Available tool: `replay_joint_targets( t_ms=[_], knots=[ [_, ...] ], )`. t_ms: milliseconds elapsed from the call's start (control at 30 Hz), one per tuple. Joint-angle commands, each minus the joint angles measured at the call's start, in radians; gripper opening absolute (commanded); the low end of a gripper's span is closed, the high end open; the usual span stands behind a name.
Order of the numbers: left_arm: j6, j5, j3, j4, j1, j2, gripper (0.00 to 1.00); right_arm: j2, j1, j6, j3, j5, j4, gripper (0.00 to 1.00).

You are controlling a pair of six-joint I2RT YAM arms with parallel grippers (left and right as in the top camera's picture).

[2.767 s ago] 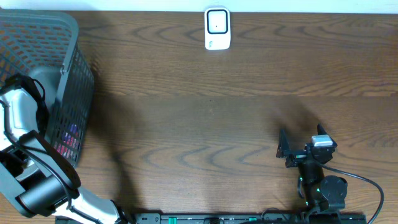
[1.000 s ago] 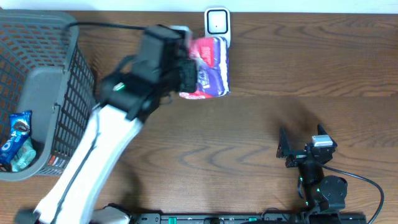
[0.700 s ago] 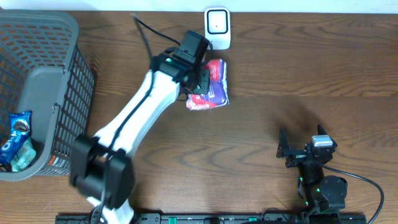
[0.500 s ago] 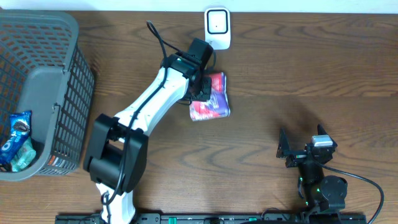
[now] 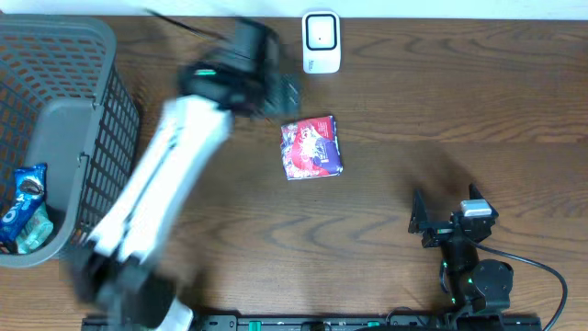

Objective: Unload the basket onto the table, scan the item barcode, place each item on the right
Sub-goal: 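Lift the pink-purple package out and place it on the table centre, then reach the left gripper into the basket and grasp the green tissue pack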

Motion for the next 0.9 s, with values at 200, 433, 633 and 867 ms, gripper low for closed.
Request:
replay_joint_targets(
  t_ms=[200, 433, 633, 867],
  knots=[
    [0.017, -0.45, 0.045, -0.002, 0.468, -0.348, 0.96, -0.005, -0.009, -0.011, -0.001, 0.002, -0.004, 0.99],
    [-0.213, -0.455, -0.036, -0.151, 0.824, -0.323, 0.96, -0.005, -0.009, -0.011, -0.001, 0.001, -0.004, 0.99],
    [-0.245, -0.455, -0.166, -0.169, 0.879, -0.233, 0.96, -0.005, -0.009, -0.011, -0.001, 0.001, -0.004, 0.99],
    [-0.264, -0.614, -0.218, -0.215, 0.879, -0.055, 0.96, -0.005, -0.009, -0.011, -0.001, 0.002, -0.004, 0.99]
  ],
)
